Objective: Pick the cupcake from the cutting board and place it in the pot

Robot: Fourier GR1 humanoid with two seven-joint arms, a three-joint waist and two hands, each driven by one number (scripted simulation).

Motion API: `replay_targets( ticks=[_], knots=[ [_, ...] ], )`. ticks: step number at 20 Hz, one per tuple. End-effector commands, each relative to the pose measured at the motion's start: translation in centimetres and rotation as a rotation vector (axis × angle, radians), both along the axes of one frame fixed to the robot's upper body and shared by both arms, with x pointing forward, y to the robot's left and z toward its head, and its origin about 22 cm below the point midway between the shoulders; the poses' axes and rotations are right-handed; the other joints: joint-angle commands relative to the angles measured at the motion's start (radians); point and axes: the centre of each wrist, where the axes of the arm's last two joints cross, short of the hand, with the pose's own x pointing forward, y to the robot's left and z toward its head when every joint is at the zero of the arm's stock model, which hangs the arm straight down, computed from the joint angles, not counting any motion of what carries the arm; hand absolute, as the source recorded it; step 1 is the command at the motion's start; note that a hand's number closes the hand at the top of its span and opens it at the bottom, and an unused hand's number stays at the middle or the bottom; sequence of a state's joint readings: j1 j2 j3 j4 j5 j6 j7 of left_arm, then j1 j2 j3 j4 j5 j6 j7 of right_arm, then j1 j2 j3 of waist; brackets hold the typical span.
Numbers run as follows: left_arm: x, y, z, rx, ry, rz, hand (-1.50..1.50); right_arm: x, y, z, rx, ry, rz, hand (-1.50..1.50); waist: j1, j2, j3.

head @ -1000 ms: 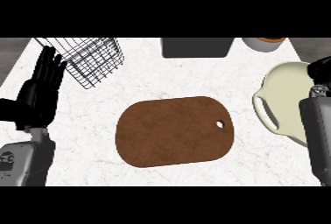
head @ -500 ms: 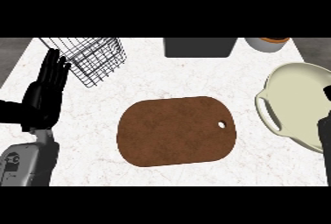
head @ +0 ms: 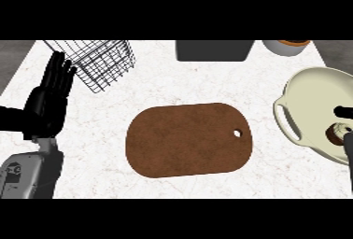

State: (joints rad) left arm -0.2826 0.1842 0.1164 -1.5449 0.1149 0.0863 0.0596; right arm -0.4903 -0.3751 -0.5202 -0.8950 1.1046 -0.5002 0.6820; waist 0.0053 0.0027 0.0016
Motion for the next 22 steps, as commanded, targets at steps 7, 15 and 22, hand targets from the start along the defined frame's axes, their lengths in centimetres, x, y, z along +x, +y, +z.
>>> replay_targets(
  ticks=[7,15,22],
  knots=[
    [0.3,-1.3,0.0,0.007,-0.016,0.001,0.0,1.8,1.4,1.4,-0.071,-0.351,0.084,-1.5,-0.001,-0.001,0.0],
    [-0.9,-0.3,-1.5,-0.015,0.007,0.005,0.0,-1.6,0.3,1.9,0.012,-0.664,-0.061,-1.5,-0.013,-0.005,-0.001],
    [0.3,0.3,-1.3,-0.004,-0.002,0.016,0.0,-8.2,-1.4,2.2,-0.061,-0.778,-0.077,-1.5,-0.021,-0.005,-0.002]
  ],
)
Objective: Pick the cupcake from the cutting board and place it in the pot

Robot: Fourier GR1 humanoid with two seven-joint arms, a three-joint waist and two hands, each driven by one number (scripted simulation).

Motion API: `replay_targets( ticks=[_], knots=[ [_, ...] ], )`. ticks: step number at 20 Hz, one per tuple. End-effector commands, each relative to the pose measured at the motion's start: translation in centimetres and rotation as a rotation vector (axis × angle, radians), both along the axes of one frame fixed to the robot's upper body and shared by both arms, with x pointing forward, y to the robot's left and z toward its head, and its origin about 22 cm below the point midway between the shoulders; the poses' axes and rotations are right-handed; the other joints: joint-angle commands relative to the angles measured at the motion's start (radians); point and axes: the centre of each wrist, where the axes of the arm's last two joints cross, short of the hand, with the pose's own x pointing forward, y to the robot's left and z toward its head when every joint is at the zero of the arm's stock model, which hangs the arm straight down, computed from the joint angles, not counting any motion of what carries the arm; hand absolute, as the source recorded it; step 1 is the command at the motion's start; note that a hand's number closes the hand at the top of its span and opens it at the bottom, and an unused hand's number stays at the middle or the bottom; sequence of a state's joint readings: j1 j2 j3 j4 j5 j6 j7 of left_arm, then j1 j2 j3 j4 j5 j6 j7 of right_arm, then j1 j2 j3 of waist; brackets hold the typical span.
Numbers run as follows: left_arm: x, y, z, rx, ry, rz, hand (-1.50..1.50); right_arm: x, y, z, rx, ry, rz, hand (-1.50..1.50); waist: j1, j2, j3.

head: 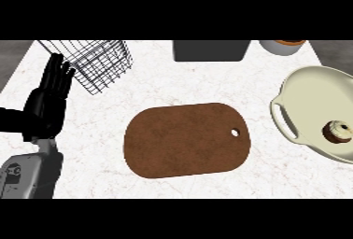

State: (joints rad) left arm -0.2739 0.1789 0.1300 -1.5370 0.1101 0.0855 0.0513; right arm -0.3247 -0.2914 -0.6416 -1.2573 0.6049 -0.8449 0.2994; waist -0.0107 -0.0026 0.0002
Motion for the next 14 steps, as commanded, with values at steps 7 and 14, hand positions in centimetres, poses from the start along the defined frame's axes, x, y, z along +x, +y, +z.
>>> replay_targets(
  ticks=[7,14],
  knots=[
    [1.1,-0.9,0.5,0.014,0.0,-0.016,0.0,-10.7,-2.6,-0.8,-0.046,-0.102,-0.043,-1.5,-0.001,0.002,0.0],
    [-0.9,0.7,1.4,-0.016,0.002,-0.018,0.0,-18.6,-1.8,-2.8,-0.044,-0.122,-0.084,-1.5,0.001,-0.001,0.0]
  ],
)
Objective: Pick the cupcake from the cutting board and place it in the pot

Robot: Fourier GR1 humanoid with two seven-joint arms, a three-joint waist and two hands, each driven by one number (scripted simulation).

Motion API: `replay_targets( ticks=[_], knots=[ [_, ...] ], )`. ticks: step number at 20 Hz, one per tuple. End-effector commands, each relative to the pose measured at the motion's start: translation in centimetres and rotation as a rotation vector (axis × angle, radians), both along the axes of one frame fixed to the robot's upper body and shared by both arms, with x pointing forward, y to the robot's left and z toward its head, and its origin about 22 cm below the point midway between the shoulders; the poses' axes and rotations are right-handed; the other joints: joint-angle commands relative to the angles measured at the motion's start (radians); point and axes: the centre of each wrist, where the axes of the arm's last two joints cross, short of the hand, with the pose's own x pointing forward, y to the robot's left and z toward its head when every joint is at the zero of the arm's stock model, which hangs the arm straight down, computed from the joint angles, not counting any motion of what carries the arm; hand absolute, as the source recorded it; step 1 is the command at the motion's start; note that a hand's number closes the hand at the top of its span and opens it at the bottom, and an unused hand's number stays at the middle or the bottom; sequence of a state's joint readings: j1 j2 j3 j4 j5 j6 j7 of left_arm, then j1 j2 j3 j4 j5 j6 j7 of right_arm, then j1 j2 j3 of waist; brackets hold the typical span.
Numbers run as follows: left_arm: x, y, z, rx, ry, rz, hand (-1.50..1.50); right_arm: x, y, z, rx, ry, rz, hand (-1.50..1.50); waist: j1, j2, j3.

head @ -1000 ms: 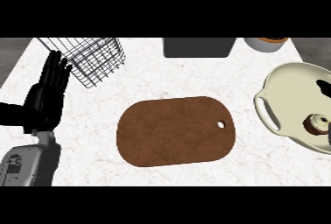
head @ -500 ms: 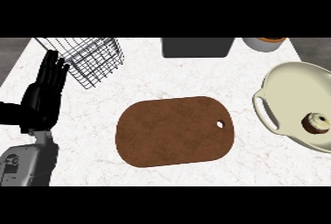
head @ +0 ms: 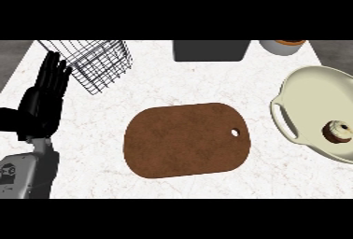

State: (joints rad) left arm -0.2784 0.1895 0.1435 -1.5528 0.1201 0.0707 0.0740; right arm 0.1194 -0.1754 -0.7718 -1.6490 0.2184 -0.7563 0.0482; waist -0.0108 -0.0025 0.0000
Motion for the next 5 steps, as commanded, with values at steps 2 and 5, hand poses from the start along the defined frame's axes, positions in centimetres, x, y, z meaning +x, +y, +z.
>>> replay_targets(
  ticks=[2,5],
  knots=[
    [0.5,-1.2,1.1,0.008,0.006,-0.001,0.0,-4.8,-1.4,1.1,-0.03,-0.004,0.012,-1.5,0.0,0.001,0.0],
    [-0.3,-1.4,1.5,0.01,-0.017,0.005,0.0,-7.0,0.5,-1.0,-0.013,-0.005,-0.017,-1.5,0.003,0.0,0.0]
  ],
)
